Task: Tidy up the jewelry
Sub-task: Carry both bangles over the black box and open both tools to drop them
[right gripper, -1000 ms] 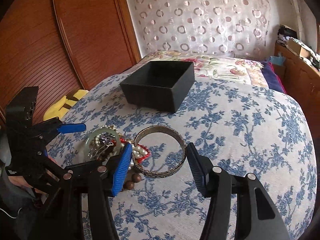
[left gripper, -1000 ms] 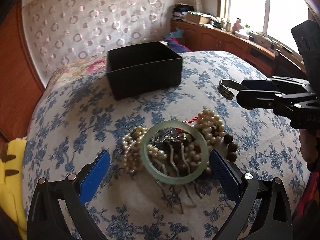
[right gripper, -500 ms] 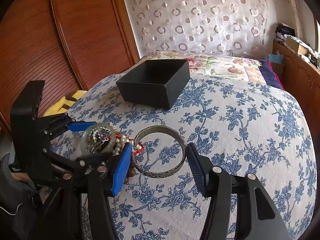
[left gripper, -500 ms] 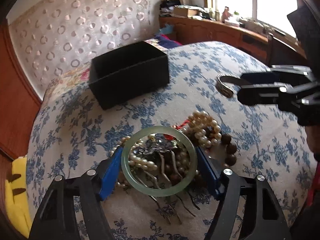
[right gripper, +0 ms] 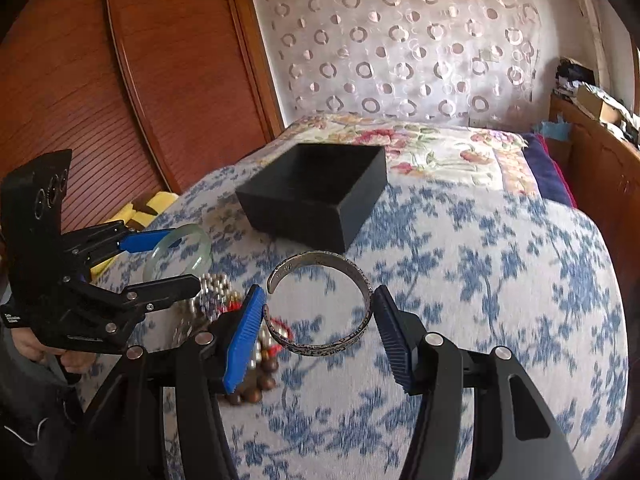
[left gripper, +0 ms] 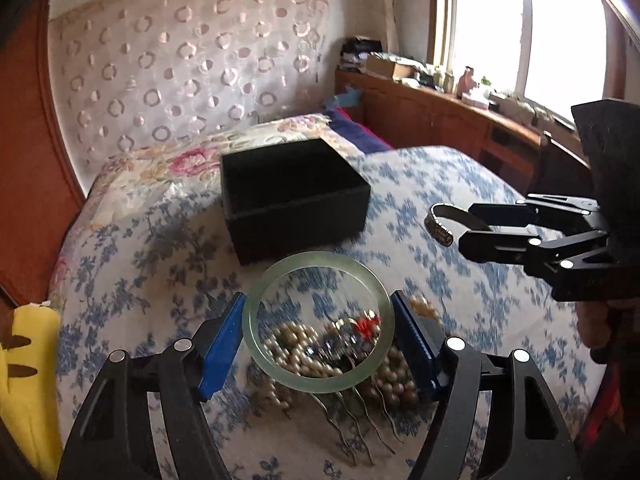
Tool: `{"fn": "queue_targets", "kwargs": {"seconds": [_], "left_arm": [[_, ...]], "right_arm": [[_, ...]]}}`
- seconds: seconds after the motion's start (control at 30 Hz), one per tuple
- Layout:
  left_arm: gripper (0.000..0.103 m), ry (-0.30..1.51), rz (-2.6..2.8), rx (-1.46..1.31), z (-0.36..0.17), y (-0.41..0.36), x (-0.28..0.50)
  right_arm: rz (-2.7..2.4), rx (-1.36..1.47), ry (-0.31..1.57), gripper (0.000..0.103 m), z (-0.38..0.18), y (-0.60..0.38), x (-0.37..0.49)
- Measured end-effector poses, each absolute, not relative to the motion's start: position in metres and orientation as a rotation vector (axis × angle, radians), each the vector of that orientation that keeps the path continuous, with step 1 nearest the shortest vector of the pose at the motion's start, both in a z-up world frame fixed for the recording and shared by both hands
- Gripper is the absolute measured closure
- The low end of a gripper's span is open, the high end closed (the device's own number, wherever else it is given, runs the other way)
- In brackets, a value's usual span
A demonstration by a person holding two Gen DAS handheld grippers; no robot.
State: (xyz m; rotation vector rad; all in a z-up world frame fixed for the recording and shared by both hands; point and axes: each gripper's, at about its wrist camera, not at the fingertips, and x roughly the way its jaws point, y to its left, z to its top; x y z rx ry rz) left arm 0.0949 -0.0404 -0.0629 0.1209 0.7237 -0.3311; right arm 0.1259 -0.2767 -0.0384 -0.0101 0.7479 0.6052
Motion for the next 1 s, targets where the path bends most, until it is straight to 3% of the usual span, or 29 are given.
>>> {"fn": "queue_targets", "kwargs": {"seconds": [0.8, 0.87, 0.9, 1.0], "left_arm": [[0.034, 0.671, -0.244, 0.058, -0.027, 0.003, 0.18], [0.034, 0.675, -0.243, 0.061, -0.028, 0.003, 0.187], [0.034, 0.677, -0.243, 0.063, -0.028, 0.002, 0.191], [0.034, 0.683, -0.247, 0.067, -0.028, -0.001, 0.199]], "right_arm": [[0.683, -0.111, 0.706, 0.044, -0.024, -0.209, 0.235], [0.68, -0.119, 0.705, 0.04, -0.024, -0.206, 0.241], [0.682, -0.119, 0.7, 0.032, -0.023, -0.206, 0.242], [0.678, -0.113, 0.683, 0.031, -0.018, -0.212, 0.243]]}}
